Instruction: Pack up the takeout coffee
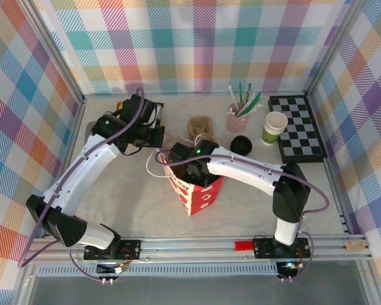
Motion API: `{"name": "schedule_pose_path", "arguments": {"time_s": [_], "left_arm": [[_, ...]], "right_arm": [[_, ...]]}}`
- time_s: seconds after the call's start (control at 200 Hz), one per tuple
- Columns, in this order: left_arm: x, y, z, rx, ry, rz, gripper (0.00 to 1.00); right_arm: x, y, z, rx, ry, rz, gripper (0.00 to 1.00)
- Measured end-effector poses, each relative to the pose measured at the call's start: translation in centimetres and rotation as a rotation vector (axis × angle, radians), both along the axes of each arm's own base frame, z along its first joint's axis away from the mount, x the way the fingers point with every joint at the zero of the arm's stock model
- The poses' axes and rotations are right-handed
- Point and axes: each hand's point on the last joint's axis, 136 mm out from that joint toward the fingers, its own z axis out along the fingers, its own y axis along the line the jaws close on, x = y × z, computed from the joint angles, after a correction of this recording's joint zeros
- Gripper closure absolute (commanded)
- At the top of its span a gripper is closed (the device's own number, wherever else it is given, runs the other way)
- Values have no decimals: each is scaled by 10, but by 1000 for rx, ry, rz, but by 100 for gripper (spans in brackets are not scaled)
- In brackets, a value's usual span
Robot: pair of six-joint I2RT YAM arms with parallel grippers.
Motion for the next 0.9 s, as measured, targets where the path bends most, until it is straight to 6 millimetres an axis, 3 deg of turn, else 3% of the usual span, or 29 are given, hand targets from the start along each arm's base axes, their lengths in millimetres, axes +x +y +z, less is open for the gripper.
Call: {"name": "schedule_pose_path", "arguments": {"time_s": [0.9], "left_arm": [[-3, 3, 2, 5, -3, 3, 93]], "right_arm": [[-2, 1, -11, 4, 14, -4, 58]]}}
